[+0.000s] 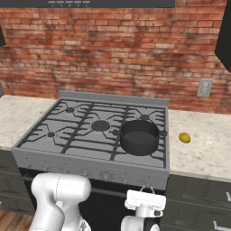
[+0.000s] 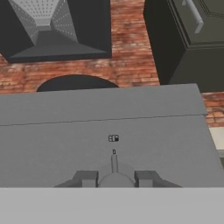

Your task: Turn on the burner for the pot on the stove. Wait thirty seconds for the pot to heat up. Then add the lemon to the pot.

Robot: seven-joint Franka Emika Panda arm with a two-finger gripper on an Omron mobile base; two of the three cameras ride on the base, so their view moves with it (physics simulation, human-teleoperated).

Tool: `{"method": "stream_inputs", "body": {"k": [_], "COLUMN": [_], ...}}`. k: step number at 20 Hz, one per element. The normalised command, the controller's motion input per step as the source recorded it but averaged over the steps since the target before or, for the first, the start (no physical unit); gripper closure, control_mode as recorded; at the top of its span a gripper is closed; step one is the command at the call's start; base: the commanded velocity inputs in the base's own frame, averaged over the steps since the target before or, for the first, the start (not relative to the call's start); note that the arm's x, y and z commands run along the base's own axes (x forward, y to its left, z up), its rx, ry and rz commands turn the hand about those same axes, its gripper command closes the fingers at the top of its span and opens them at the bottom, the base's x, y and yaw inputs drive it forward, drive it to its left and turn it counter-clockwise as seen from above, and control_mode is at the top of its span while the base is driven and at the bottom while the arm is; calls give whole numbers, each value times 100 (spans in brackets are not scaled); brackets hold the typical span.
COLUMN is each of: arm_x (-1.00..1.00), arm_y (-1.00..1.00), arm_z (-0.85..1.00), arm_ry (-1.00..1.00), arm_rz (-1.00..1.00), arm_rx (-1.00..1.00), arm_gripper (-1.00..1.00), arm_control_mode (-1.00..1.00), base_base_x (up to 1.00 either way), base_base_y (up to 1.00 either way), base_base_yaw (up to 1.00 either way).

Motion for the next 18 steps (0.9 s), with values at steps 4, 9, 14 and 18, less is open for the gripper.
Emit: {"method": "stream_inputs", "body": {"k": [4, 9, 14, 18], "arm_x": [0, -3, 0, 0], "arm_y": [0, 0, 0, 0], "arm_z": [0, -1, -8, -17], "arm_ry": [-1, -5, -12, -17], "arm_rz": [1, 11, 20, 24], "arm_rx": [0, -1, -3, -7], "arm_gripper": [100, 100, 100, 100], "arm_control_mode": [-100, -100, -100, -100], "base_base_x": [0, 0, 0, 0], "base_base_y": [0, 0, 0, 0], "base_base_yaw": [0, 0, 0, 0]}}
